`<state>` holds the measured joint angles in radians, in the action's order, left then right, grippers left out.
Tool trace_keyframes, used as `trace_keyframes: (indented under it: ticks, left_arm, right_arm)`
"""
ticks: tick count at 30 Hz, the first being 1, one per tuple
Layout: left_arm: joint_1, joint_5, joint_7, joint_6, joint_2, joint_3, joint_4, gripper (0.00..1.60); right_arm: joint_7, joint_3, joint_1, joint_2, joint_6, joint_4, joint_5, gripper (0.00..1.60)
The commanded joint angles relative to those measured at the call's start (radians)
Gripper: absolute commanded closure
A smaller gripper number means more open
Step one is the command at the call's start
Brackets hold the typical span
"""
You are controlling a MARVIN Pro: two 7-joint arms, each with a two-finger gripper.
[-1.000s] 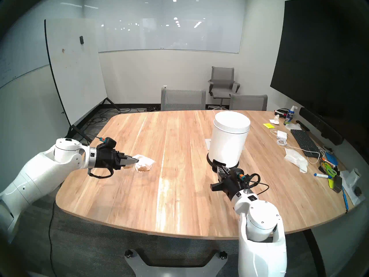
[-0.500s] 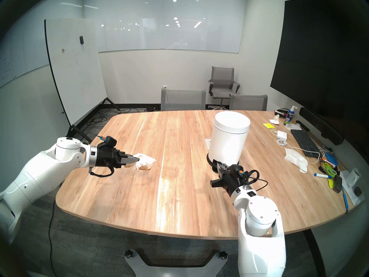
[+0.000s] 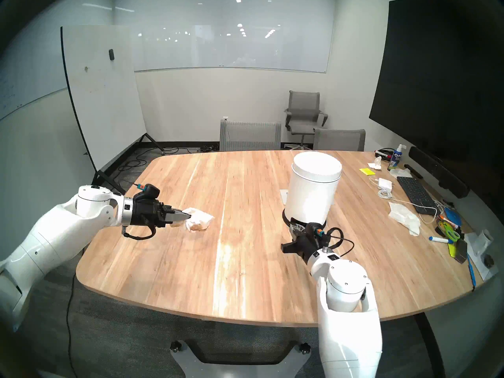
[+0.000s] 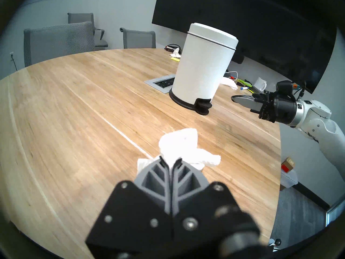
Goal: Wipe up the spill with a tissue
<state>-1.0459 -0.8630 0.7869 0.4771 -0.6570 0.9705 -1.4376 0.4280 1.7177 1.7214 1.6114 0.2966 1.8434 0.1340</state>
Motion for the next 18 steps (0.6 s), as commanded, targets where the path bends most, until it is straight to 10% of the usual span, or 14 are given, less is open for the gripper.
trace_keyframes:
  ticks: [1,18]
  left_arm:
    - [0.027,-0.002,0.017,-0.005,0.001,0.011,0.001,1.6]
    - [0.02,-0.013,0.04,-0.009,0.018,0.02,-0.002,1.6]
  right_arm:
    - [-0.016,-0.004,-0.092,-0.006,0.015,-0.012,-0.009,1.6]
    - [-0.048,0.026,-0.233,-0.024,0.094,-0.166,-0.014,1.6]
